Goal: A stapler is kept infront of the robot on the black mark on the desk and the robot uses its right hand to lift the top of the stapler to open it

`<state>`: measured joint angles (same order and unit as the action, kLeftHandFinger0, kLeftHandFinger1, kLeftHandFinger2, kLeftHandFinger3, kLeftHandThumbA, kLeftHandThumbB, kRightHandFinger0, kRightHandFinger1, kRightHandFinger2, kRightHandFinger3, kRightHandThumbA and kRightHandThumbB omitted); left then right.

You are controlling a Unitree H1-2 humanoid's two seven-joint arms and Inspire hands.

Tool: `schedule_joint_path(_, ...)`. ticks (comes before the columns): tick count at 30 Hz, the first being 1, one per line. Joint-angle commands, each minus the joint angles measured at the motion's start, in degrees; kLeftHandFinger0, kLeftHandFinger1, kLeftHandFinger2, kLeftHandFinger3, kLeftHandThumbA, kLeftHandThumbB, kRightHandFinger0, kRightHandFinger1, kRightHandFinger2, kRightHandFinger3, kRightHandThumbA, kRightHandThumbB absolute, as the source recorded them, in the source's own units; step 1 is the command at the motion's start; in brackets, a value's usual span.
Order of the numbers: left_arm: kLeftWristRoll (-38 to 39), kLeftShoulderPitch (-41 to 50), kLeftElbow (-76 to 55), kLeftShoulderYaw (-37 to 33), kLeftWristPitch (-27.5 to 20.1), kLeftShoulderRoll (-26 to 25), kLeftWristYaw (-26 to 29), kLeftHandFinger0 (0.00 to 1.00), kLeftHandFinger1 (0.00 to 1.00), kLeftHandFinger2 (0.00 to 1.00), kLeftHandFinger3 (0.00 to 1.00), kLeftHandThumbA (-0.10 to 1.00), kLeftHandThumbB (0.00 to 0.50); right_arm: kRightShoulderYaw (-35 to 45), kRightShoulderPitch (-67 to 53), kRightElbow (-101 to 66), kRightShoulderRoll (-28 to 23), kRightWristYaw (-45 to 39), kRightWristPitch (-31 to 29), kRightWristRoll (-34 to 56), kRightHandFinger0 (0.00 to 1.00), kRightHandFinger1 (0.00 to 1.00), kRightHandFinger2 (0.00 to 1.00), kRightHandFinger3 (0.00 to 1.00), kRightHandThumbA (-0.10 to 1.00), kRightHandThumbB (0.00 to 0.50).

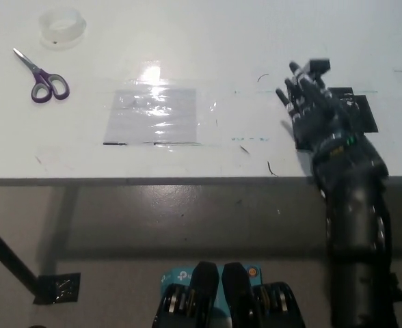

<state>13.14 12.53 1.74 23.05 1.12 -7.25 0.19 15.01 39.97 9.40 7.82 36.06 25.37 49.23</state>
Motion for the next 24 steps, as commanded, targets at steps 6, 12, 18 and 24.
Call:
schedule_joint_path(6,0.3,-0.4,-2.3,1.4,-1.1,-1.8,0.9,0.00,0.00,0.00,0.05,-0.10,0.437,-7.6,-7.4,-12.3,-2.3,3.4,1.6,11.0,0.64,0.73,0.82,0.93,0.87,0.000)
schedule_joint_path(12,0.9,-1.0,-1.9,1.7,-0.6,-2.0,0.6,0.00,0.00,0.00,0.05,-0.10,0.420,-10.0,-13.6,-15.0,-2.1,5.1,1.6,13.9,0.71,0.78,0.84,1.00,0.86,0.000)
schedule_joint_path(18,0.1,-1.0,-1.8,1.5,-1.0,-2.0,0.9,0.00,0.00,0.00,0.04,-0.10,0.438,-11.2,-16.4,-13.9,-2.1,3.9,1.6,12.8,0.65,0.73,0.81,0.98,0.86,0.000)
schedule_joint_path(24,0.6,-1.0,-2.5,1.6,-0.2,-1.9,0.9,0.00,0.00,0.00,0.05,-0.10,0.424,-11.8,-18.3,-15.8,-2.5,3.9,1.6,14.7,0.66,0.77,0.87,0.99,0.85,0.000)
